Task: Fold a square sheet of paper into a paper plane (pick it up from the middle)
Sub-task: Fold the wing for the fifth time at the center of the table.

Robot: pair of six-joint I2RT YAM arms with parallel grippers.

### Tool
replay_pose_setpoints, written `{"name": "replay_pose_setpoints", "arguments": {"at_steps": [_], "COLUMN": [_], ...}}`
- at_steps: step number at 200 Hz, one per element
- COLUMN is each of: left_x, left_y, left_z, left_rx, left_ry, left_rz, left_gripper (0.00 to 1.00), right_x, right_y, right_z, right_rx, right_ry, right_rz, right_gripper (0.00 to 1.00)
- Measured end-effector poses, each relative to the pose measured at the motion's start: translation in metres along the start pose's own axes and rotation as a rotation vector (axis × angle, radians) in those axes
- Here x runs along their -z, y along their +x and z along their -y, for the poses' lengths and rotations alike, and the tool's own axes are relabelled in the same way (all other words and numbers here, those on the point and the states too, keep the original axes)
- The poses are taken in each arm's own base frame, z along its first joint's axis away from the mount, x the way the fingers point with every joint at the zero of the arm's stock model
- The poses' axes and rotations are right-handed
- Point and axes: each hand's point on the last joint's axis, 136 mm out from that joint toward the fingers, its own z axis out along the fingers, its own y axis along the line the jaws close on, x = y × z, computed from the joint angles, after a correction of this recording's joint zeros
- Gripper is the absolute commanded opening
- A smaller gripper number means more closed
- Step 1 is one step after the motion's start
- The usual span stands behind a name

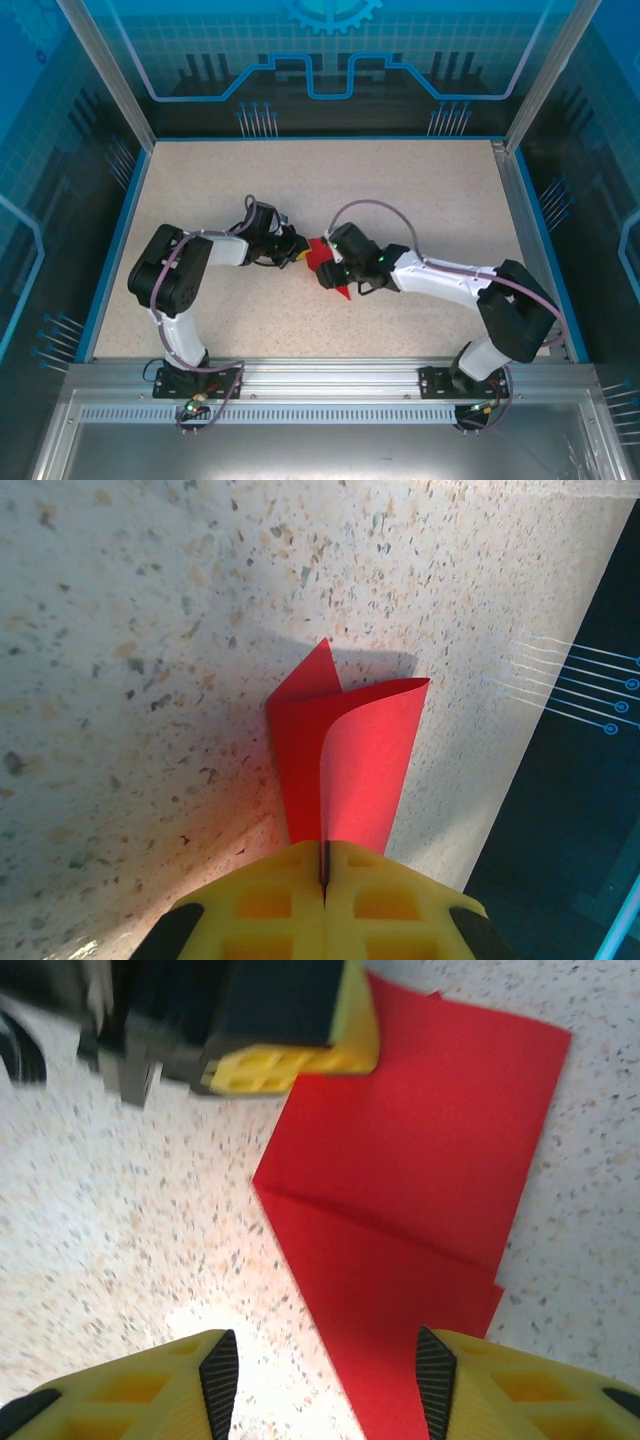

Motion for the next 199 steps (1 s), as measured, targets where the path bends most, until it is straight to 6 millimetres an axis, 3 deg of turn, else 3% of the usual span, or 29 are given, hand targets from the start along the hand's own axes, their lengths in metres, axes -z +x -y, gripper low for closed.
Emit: {"name": "replay_pose_setpoints", "arguments": {"at_steps": [39,93,140,199], "left_x": [0.004,0.005,0.005,0.005], "left_y": [0.001,0.002,0.003,0.004], "left_z": [0.004,0.003,0.000,-0.001], "left_rx": [-0.005,0.000,0.008,0.011], "left_ry": [0.001,-0.006,-0.015,-0.020], "left_rz": [0.004,0.000,-0.005,-0.008], "left_gripper": [0.04,0.04,0.05,0.04], "right_x": [0.000,-0.024,-0.030,-0.031], "right_y": [0.018,0.041,0.033,0.033], "right_z": [-0.014,-0.001,-0.001,0.003], "right_rx": [0.169,0.275,0.300,0.321], "right_ry": [0.121,0.281,0.344,0.389], "right_rz": [0.009,-0.079,-0.075,-0.084], "right_gripper": [0.54,0.50,0.37,0.32]}}
